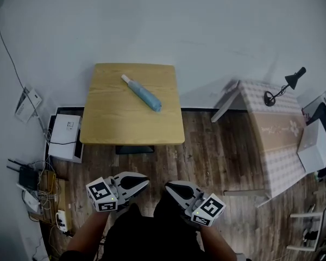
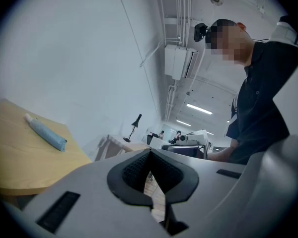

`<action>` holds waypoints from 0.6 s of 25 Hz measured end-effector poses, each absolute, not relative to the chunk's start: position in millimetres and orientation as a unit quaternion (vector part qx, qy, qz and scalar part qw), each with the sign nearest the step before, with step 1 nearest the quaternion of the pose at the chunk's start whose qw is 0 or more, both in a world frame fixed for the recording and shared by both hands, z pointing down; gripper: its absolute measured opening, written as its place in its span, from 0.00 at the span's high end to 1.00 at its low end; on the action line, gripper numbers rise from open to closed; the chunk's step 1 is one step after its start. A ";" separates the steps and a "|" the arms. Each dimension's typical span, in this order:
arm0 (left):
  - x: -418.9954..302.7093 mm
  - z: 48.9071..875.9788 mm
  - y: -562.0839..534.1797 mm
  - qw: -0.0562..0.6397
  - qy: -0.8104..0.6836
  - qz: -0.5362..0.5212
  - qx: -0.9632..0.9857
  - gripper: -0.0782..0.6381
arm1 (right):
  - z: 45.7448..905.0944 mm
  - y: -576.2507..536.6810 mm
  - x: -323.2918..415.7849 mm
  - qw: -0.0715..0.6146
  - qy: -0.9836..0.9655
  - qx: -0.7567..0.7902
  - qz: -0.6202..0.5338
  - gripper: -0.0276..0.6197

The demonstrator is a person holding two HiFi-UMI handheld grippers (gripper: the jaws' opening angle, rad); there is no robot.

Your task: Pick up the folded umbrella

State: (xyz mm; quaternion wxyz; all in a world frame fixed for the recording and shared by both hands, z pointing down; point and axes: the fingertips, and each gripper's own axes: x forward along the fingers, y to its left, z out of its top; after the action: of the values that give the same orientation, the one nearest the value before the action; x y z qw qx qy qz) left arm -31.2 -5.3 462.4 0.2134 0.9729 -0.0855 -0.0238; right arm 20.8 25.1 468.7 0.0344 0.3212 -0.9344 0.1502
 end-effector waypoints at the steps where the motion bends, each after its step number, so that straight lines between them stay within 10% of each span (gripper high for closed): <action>1: -23.3 462.9 -13.4 0.214 -0.089 -0.020 0.973 0.87 | 470.7 16.7 27.8 0.033 -0.936 0.317 0.151 0.92; 15: 71.4 422.6 -110.4 0.183 -0.208 -0.023 0.961 0.87 | 454.7 -100.5 137.2 0.026 -0.969 0.210 0.130 0.92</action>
State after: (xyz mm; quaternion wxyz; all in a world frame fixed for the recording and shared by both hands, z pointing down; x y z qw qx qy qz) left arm 71.4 -110.4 422.6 0.1833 0.9605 -0.2079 -0.0230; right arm 137.2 -100.5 454.7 0.0258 0.2103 -0.9686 0.1303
